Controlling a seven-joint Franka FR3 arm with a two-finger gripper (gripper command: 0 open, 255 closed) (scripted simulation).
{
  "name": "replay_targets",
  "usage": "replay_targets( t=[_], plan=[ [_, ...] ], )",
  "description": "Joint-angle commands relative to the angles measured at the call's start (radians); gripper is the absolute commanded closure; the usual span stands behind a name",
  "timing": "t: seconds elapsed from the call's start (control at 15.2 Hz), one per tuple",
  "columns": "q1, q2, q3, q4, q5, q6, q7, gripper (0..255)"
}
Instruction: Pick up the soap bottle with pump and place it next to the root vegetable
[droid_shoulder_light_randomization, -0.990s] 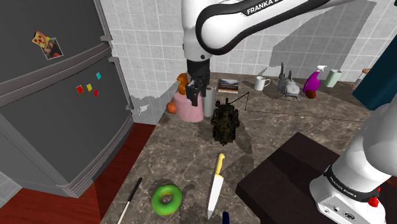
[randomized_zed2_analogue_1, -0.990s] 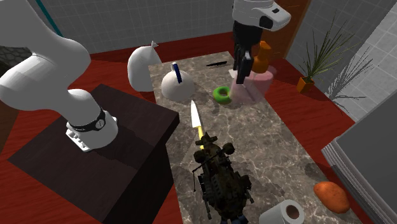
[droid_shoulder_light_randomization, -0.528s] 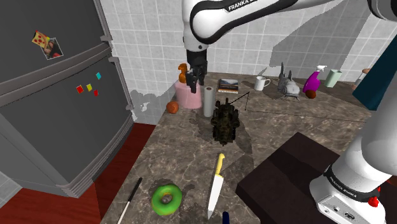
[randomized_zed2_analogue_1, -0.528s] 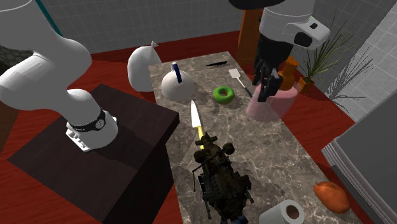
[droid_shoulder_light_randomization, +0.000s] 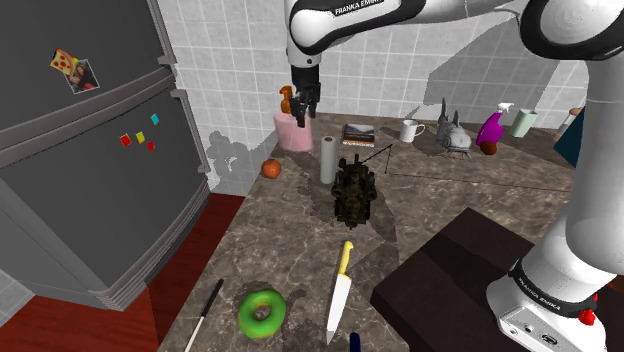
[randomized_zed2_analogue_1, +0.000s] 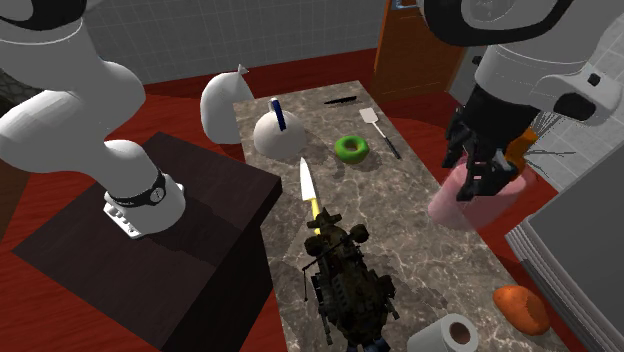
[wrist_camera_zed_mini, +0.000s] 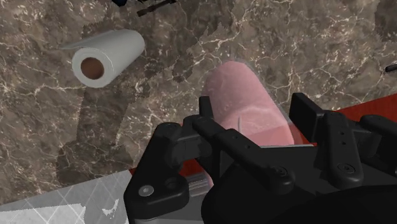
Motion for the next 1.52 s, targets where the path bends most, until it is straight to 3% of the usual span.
replay_targets(
  t=[0.0,0.26,1.45],
  plan=[
    [-0.006,0.068,-0.012,0.101,-0.011,-0.032,-0.026,255],
    [-0.007,0.232,-0.034,0.363,-0.031,-0.128,-0.081,255],
    [-0.022,0.256,-0.041,0.159,-0.043,0.098,-0.060,255]
  ],
)
